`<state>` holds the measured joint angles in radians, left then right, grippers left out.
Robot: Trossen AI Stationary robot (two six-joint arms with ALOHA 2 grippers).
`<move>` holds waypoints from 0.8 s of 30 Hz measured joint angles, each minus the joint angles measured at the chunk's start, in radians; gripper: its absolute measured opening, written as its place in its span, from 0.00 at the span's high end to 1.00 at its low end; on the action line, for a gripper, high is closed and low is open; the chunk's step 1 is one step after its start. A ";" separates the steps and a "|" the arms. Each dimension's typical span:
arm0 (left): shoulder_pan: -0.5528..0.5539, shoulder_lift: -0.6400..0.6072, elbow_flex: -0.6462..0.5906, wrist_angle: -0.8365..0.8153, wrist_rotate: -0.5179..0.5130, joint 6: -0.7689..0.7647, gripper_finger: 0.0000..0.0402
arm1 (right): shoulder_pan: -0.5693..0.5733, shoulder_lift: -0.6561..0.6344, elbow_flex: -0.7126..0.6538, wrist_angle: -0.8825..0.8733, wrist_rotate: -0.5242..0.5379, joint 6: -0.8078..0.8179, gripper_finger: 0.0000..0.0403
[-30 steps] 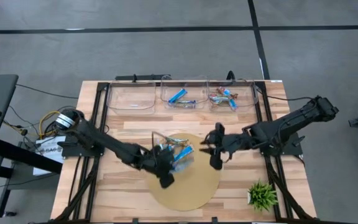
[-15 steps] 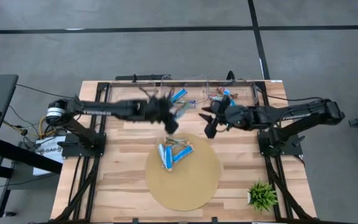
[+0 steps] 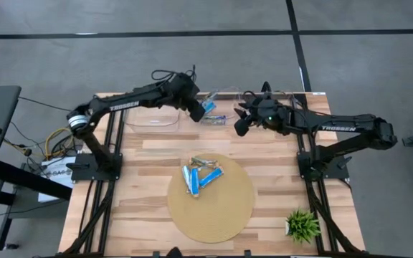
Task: Pick and place Granola Bars by type
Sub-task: Put the blue granola bar into the center transparent bin, then put the orange granola bar into the left transparent bin
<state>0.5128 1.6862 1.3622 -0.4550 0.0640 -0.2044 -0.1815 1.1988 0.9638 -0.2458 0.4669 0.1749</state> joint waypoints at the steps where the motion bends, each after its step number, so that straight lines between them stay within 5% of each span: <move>1: 0.010 0.018 0.008 -0.004 0.014 0.018 0.94 | -0.007 0.000 0.000 0.000 -0.001 0.000 0.70; 14: 0.026 0.116 0.070 -0.011 0.003 0.178 0.71 | -0.026 0.000 0.000 -0.011 -0.023 0.000 0.70; 24: -0.056 -0.001 0.070 -0.221 0.033 0.148 0.65 | 0.029 0.000 0.000 -0.023 -0.077 0.000 0.70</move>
<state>0.4569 1.6849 1.4322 -0.6760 0.0966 -0.0559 -0.1523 1.1988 0.9638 -0.2683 0.3897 0.1754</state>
